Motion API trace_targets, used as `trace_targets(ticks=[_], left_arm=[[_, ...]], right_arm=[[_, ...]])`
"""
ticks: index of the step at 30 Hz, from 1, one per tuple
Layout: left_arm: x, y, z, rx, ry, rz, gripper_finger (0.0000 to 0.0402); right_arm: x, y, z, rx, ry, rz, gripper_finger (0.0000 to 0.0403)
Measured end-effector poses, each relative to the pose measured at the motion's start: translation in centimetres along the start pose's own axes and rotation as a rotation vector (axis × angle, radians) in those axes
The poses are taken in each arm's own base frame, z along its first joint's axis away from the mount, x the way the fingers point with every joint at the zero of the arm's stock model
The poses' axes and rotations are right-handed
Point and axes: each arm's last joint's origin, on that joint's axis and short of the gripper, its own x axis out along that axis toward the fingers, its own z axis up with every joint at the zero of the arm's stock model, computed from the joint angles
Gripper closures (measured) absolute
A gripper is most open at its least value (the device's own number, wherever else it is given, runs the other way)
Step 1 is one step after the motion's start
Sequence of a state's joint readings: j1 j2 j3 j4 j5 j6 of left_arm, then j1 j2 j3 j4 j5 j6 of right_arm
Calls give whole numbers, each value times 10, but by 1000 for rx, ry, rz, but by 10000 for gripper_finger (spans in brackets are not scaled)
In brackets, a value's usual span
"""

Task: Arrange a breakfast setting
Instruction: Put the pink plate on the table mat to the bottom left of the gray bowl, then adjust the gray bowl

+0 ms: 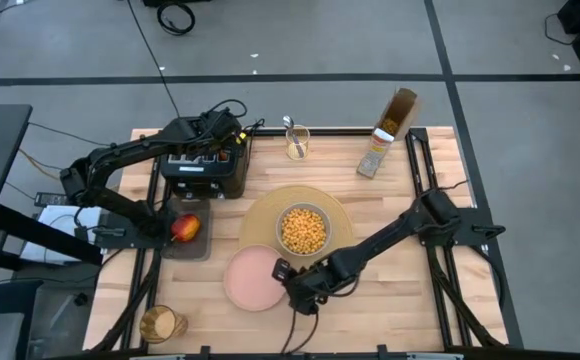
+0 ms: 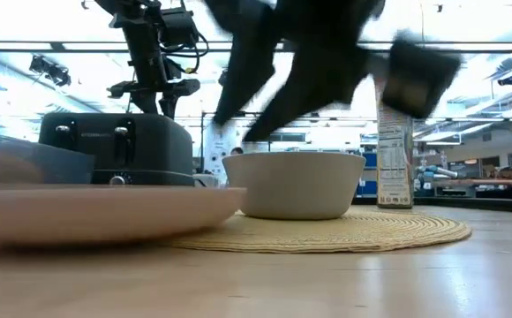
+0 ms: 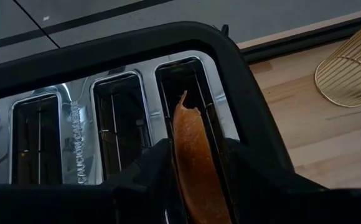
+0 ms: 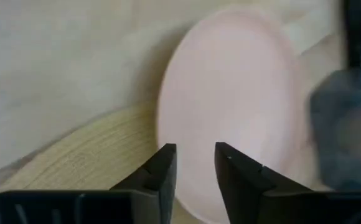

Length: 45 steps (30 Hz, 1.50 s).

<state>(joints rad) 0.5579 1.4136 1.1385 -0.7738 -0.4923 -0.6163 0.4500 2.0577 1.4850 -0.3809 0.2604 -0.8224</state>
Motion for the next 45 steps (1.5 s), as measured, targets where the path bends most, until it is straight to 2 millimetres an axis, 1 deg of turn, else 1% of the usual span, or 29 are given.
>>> trace_targets(ticks=[2,4,7,9,10,12,15,17,20,23,26,31,38,45], left_arm=[[0,0,0,0,0,0,253],[0,0,0,0,0,0,253],[0,0,0,0,0,-1,253],[0,0,0,-1,0,-1,253],[0,0,0,0,0,-1,253],[0,0,0,-1,0,-1,253],[0,0,0,0,0,-1,253],[0,0,0,0,-1,-2,253],[0,0,0,-1,-3,-3,253],[0,0,0,-1,-3,-3,253],[0,0,0,-1,-2,-3,253],[0,0,0,0,-1,-2,253],[0,0,0,1,5,-11,253],[0,-1,0,0,8,-18,253]], right_arm=[[-19,-6,1,38,-12,-3,278],[-40,-9,-3,109,7,29,272],[-78,-14,-16,301,23,147,268],[-100,-16,-30,457,56,211,268],[-107,-16,-39,522,87,231,269],[-119,-11,-60,627,158,257,269],[-131,2,-92,730,248,283,270],[-131,14,-111,776,288,294,270],[-120,29,-136,838,325,287,270],[-102,35,-152,909,314,249,270],[-87,33,-161,955,312,199,270],[-71,24,-173,946,325,133,270],[-69,14,-174,945,251,82,270],[-69,14,-173,950,220,107,270]])
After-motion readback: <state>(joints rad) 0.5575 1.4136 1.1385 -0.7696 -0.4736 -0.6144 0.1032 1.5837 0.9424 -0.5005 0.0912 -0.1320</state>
